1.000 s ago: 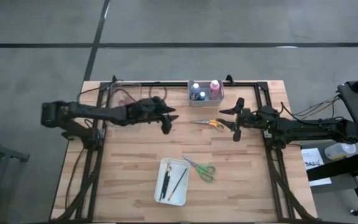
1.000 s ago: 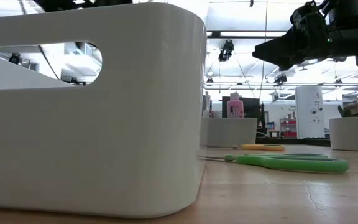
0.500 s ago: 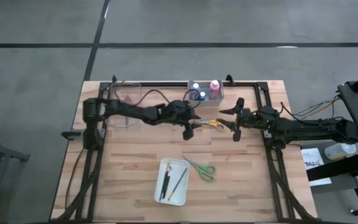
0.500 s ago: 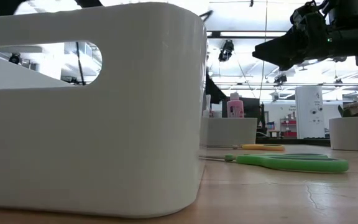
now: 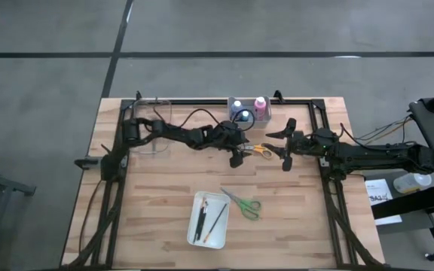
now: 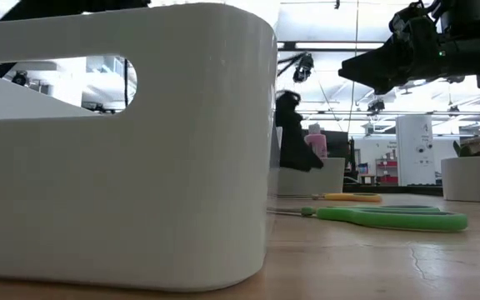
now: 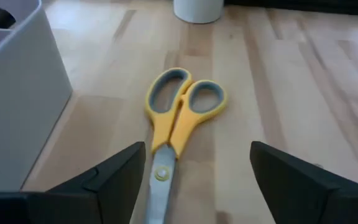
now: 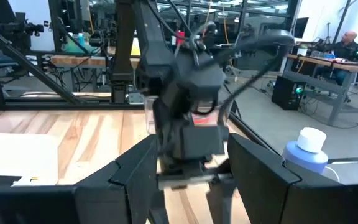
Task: Pick & Place Paint Supplies
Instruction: Put the yellow scissor into the transparent bin
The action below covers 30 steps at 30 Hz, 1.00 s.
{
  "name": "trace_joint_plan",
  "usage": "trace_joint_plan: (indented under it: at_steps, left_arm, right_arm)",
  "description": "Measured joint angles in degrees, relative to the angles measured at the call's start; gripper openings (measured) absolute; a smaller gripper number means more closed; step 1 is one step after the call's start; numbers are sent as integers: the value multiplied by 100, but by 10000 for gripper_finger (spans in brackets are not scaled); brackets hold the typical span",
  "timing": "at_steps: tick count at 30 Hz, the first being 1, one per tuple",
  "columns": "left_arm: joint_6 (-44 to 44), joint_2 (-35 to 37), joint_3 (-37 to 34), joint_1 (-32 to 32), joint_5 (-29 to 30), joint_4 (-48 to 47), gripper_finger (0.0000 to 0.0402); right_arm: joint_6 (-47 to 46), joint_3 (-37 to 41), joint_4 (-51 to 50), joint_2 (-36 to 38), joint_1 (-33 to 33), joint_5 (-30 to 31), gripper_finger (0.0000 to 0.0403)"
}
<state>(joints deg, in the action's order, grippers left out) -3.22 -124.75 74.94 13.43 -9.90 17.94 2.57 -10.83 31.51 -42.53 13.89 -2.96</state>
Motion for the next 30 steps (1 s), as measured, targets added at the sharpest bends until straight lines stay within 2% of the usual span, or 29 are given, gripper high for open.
trace_joint_plan:
  at_steps: [12,20,25,30]
  left_arm:
    - [-2,-597,467,172,-74,-30,303]
    - [-21,-694,461,257,-106,-85,303]
    - [-323,-711,458,258,-82,-270,302]
    - [-489,-711,458,261,-60,-343,288]
  right_arm:
    - [0,0,-126,-2,4,1,193]
    - [0,1,-126,1,0,0,193]
    - [0,0,-122,1,0,0,193]
    - [0,1,-120,1,0,0,193]
